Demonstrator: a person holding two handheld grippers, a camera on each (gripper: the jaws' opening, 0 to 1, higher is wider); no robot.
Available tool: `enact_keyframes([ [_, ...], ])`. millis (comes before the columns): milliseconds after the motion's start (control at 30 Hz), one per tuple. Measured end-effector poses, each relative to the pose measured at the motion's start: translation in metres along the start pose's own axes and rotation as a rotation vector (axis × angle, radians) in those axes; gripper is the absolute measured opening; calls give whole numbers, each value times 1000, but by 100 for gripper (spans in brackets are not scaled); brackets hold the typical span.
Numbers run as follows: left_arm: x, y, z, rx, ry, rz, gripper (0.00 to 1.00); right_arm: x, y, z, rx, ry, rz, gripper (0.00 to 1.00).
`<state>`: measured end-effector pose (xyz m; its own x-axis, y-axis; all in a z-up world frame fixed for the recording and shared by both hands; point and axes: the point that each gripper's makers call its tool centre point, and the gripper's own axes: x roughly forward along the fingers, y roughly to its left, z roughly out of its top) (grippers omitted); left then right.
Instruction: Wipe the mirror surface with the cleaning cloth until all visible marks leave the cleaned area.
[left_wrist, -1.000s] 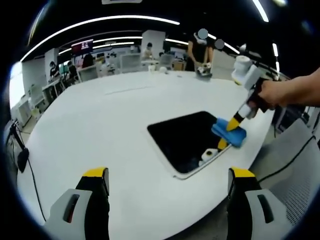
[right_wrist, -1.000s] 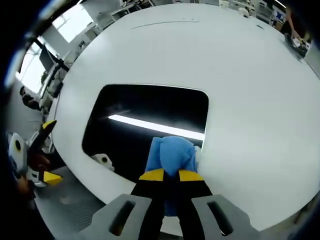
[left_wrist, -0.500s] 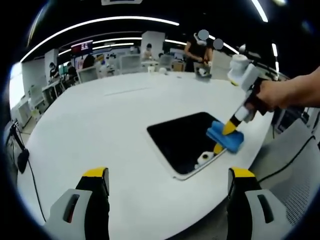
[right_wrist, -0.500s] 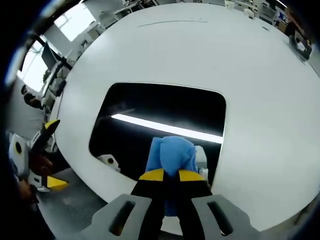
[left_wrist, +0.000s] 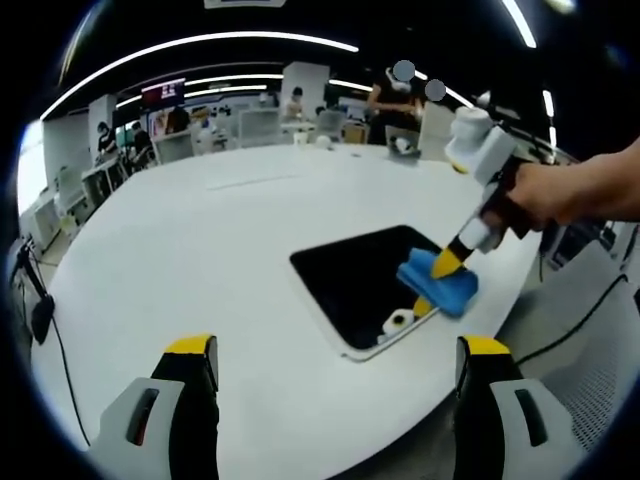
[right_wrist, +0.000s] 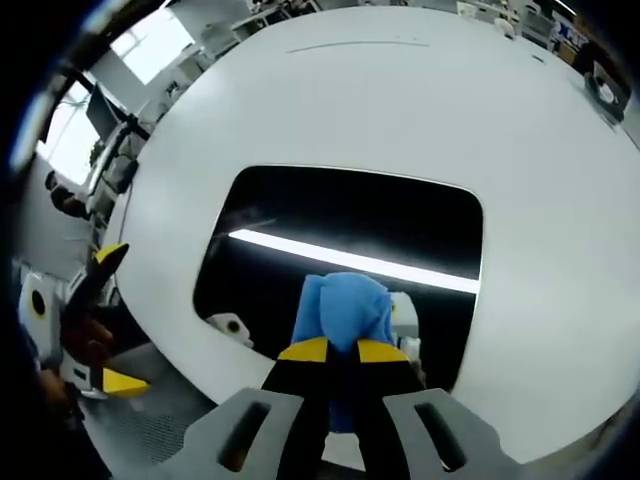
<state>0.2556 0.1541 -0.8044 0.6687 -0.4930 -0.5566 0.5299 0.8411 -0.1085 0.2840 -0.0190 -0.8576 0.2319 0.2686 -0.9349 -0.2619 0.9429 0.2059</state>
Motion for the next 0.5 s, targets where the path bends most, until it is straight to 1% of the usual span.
enact_keyframes([
  [200,0,-3,0,-7,-1,-13,100,3,7,2,-8,-3,3,2],
  [267,0,-3,2,-16,-14,-20,100,5,12,3,-12,-6,5,2],
  [367,0,-4,-1,-2,4,-18,100,5,19,3,-17,-9,8,2],
  [500,0,-4,0,-3,1,-20,100,7,25,4,-24,-12,13,2],
])
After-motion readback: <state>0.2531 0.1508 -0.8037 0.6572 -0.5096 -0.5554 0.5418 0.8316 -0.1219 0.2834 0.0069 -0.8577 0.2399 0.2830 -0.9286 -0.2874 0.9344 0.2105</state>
